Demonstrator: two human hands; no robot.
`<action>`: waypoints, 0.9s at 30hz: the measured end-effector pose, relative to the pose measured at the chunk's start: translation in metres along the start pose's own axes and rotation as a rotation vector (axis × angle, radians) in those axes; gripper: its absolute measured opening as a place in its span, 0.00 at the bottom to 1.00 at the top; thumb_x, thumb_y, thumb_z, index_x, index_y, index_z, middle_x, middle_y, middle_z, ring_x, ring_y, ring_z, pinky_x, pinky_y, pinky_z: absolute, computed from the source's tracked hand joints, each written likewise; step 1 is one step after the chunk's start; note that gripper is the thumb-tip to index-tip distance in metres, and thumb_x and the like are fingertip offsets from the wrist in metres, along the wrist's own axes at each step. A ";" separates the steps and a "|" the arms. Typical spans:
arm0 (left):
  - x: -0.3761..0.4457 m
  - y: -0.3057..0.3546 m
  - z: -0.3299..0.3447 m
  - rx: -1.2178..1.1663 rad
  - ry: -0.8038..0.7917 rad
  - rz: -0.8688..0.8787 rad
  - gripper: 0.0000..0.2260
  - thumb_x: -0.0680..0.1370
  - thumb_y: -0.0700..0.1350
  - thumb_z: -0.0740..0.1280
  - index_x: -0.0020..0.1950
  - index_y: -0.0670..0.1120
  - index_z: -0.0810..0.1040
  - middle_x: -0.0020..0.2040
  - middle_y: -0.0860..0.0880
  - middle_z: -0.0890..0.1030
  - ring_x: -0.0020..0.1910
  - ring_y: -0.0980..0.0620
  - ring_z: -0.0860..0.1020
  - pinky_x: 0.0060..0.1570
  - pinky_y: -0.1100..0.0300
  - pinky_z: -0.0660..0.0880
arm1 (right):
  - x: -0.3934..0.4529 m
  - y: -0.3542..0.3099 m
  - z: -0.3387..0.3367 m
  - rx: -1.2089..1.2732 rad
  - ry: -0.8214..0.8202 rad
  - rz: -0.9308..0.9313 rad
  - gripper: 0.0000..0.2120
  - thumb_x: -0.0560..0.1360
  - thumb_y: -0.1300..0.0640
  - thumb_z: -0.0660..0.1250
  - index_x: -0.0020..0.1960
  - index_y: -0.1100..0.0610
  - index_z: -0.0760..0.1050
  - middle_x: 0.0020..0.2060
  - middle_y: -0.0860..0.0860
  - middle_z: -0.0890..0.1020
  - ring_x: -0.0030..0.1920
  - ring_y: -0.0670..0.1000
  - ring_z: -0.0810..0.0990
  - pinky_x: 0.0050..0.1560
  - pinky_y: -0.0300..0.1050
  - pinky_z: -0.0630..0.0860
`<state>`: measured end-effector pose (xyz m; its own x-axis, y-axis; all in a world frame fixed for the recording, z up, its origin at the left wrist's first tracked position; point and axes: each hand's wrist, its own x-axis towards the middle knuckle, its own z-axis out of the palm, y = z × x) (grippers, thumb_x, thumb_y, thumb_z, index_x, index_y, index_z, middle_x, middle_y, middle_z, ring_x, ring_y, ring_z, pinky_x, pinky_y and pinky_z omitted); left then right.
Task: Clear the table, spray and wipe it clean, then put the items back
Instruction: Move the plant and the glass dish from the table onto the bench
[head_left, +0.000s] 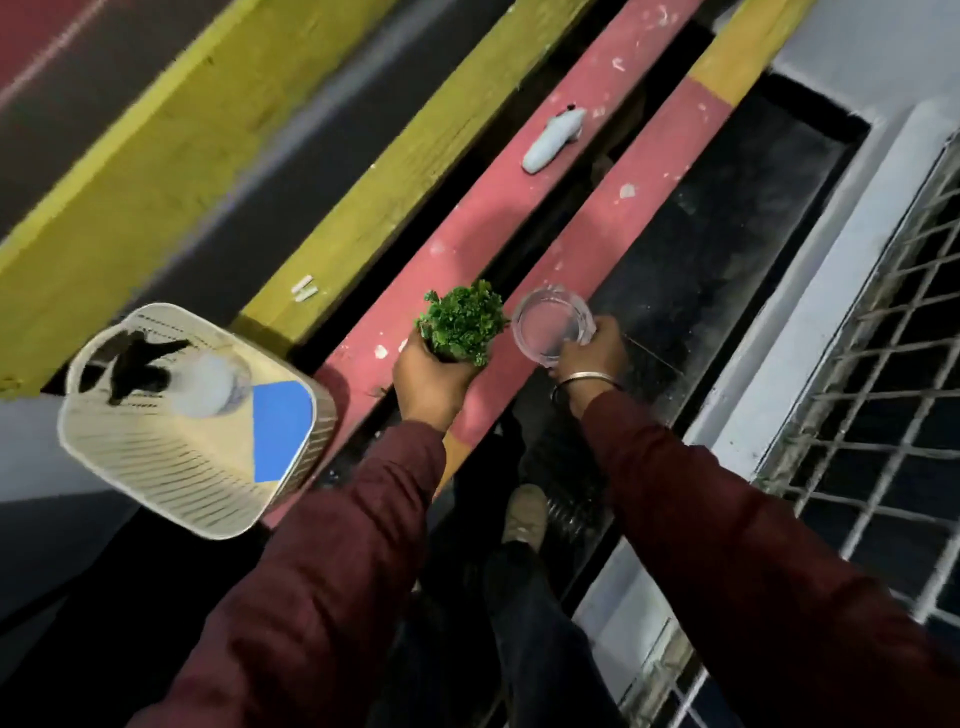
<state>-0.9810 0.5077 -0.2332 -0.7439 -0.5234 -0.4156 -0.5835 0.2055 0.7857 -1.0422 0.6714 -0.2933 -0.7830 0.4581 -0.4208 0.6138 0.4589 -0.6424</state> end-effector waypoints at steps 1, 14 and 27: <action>0.003 -0.006 0.011 0.009 0.004 -0.018 0.25 0.65 0.48 0.82 0.59 0.48 0.80 0.50 0.52 0.84 0.47 0.55 0.81 0.47 0.61 0.77 | 0.001 -0.006 -0.004 -0.011 -0.026 -0.003 0.13 0.62 0.59 0.62 0.47 0.50 0.71 0.44 0.60 0.80 0.42 0.63 0.81 0.46 0.58 0.79; 0.016 -0.068 0.053 0.083 0.065 -0.156 0.26 0.67 0.50 0.81 0.62 0.47 0.80 0.55 0.49 0.85 0.52 0.53 0.81 0.43 0.71 0.68 | 0.031 0.027 0.050 -0.214 -0.194 -0.157 0.15 0.69 0.68 0.64 0.55 0.66 0.73 0.52 0.68 0.76 0.52 0.67 0.75 0.49 0.52 0.69; 0.007 -0.078 0.048 0.133 -0.035 -0.124 0.29 0.68 0.46 0.81 0.66 0.46 0.74 0.59 0.47 0.82 0.57 0.48 0.79 0.47 0.64 0.68 | 0.031 0.029 0.050 -0.253 -0.223 -0.167 0.19 0.69 0.61 0.69 0.58 0.64 0.71 0.55 0.65 0.77 0.55 0.64 0.76 0.52 0.51 0.71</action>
<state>-0.9560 0.5277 -0.3189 -0.6729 -0.5227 -0.5233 -0.7079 0.2499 0.6606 -1.0537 0.6613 -0.3571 -0.8599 0.1973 -0.4708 0.4599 0.6995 -0.5470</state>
